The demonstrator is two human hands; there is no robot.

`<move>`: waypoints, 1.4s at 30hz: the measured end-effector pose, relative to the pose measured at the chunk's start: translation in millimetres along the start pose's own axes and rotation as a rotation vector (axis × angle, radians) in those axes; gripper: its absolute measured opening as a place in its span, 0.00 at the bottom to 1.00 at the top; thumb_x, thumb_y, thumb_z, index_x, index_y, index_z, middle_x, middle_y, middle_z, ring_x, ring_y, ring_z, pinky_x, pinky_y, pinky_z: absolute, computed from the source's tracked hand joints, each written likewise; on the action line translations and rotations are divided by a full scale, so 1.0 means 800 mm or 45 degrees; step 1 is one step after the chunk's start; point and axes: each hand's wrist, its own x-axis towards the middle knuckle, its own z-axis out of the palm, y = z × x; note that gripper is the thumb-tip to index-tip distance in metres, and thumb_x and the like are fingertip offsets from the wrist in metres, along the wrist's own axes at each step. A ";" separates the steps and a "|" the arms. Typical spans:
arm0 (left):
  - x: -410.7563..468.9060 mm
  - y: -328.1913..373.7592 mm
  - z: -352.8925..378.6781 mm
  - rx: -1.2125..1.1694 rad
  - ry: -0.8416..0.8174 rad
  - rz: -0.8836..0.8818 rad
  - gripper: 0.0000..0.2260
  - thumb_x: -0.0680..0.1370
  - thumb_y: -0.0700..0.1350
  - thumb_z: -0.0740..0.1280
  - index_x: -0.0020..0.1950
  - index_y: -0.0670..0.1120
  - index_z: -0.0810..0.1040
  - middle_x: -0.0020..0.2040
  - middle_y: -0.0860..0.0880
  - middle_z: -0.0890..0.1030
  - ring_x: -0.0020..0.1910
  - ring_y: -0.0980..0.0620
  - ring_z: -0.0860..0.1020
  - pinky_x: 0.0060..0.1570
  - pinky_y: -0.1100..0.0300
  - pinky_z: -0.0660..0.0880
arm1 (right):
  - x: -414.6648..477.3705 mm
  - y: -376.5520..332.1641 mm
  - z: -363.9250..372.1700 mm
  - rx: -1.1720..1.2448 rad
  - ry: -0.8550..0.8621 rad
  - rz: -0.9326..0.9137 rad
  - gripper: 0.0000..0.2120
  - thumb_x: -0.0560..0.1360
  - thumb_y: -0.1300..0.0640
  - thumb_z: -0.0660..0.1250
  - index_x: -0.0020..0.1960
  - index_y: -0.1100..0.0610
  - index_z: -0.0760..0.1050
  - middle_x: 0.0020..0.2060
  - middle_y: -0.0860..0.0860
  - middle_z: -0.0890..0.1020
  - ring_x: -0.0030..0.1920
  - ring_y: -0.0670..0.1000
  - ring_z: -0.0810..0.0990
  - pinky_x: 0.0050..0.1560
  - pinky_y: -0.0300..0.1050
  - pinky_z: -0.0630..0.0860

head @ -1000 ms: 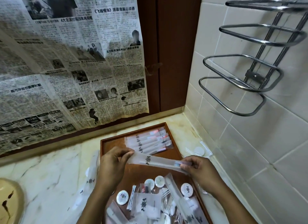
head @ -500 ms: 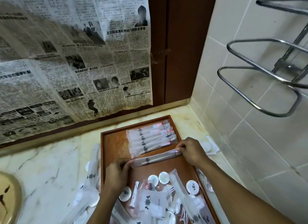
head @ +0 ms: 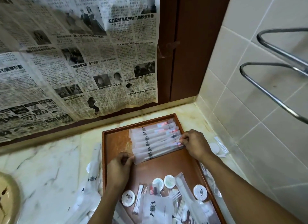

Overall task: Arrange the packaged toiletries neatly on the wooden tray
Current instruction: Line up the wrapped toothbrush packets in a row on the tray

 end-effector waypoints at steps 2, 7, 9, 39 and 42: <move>0.001 0.001 0.001 -0.004 0.002 -0.010 0.06 0.77 0.45 0.74 0.41 0.50 0.84 0.38 0.56 0.86 0.38 0.64 0.82 0.37 0.71 0.73 | 0.002 0.000 0.000 0.001 -0.002 0.007 0.03 0.76 0.58 0.72 0.48 0.54 0.85 0.46 0.51 0.85 0.45 0.50 0.82 0.48 0.46 0.81; 0.001 0.003 0.001 -0.025 0.006 -0.040 0.04 0.77 0.45 0.74 0.43 0.50 0.84 0.39 0.55 0.86 0.40 0.64 0.82 0.38 0.74 0.72 | 0.004 0.001 0.000 0.047 -0.013 0.046 0.03 0.76 0.58 0.72 0.48 0.53 0.85 0.46 0.50 0.86 0.44 0.48 0.82 0.48 0.46 0.81; 0.000 0.004 0.001 -0.037 0.006 -0.049 0.03 0.77 0.45 0.74 0.44 0.50 0.84 0.39 0.54 0.86 0.40 0.64 0.81 0.38 0.74 0.72 | 0.002 0.001 0.000 0.070 -0.015 0.057 0.03 0.77 0.58 0.71 0.49 0.52 0.84 0.46 0.49 0.86 0.44 0.48 0.82 0.48 0.47 0.82; -0.016 0.007 0.014 0.075 0.061 -0.126 0.06 0.74 0.46 0.78 0.42 0.50 0.82 0.34 0.55 0.83 0.35 0.58 0.81 0.33 0.66 0.71 | -0.029 0.004 0.009 -0.063 0.105 0.058 0.11 0.73 0.48 0.75 0.51 0.50 0.77 0.48 0.48 0.81 0.46 0.51 0.80 0.46 0.48 0.80; -0.016 0.005 0.011 0.079 0.045 -0.125 0.06 0.73 0.46 0.79 0.43 0.50 0.82 0.34 0.54 0.83 0.36 0.59 0.81 0.34 0.67 0.70 | -0.037 0.004 0.004 -0.030 0.110 0.064 0.08 0.73 0.49 0.75 0.46 0.50 0.77 0.43 0.47 0.80 0.42 0.49 0.79 0.44 0.47 0.80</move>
